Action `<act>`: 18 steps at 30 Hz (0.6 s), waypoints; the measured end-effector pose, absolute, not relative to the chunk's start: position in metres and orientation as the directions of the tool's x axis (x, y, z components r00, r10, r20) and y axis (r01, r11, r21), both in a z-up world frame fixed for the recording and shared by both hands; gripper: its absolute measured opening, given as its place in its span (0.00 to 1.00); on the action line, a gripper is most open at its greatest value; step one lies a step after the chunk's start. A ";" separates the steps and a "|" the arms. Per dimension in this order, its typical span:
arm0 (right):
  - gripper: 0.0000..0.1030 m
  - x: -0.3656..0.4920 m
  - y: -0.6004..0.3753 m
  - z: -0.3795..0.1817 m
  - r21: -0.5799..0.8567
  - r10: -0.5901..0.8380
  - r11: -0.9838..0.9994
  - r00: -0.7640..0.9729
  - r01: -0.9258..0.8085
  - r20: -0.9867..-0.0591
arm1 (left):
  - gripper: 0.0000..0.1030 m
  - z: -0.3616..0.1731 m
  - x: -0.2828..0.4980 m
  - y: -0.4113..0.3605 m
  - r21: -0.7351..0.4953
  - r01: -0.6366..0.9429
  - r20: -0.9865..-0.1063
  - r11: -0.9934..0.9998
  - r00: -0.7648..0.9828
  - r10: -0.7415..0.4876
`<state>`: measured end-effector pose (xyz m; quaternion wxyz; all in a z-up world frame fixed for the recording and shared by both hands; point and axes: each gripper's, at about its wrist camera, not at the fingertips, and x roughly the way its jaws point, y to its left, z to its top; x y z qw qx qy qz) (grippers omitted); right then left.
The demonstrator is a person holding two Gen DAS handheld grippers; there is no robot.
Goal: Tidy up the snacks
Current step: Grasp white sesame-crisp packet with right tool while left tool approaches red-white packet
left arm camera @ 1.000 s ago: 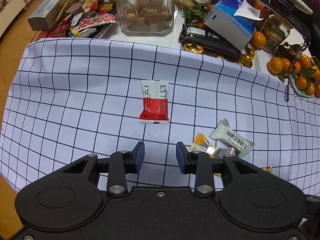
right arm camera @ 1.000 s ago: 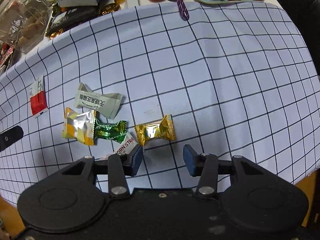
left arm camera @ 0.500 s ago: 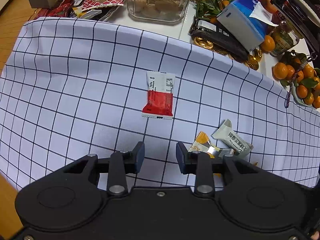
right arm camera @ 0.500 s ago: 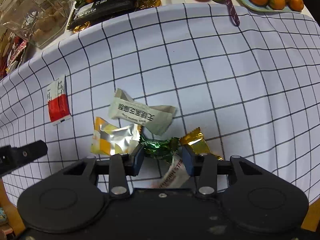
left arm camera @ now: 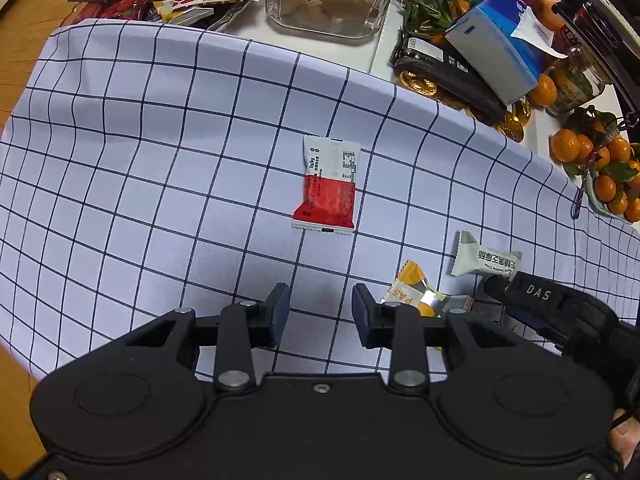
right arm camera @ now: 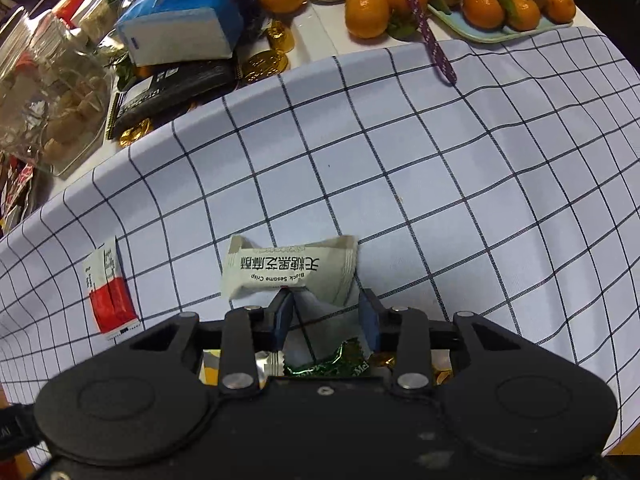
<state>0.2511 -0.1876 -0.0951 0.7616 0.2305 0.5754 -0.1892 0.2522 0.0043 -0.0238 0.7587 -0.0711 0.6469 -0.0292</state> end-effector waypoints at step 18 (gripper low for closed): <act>0.32 0.245 -0.208 -0.084 0.302 0.117 0.689 0.311 0.659 -0.943 | 0.42 -0.014 0.268 0.020 -0.187 -0.112 -0.968 0.976 0.190 -0.164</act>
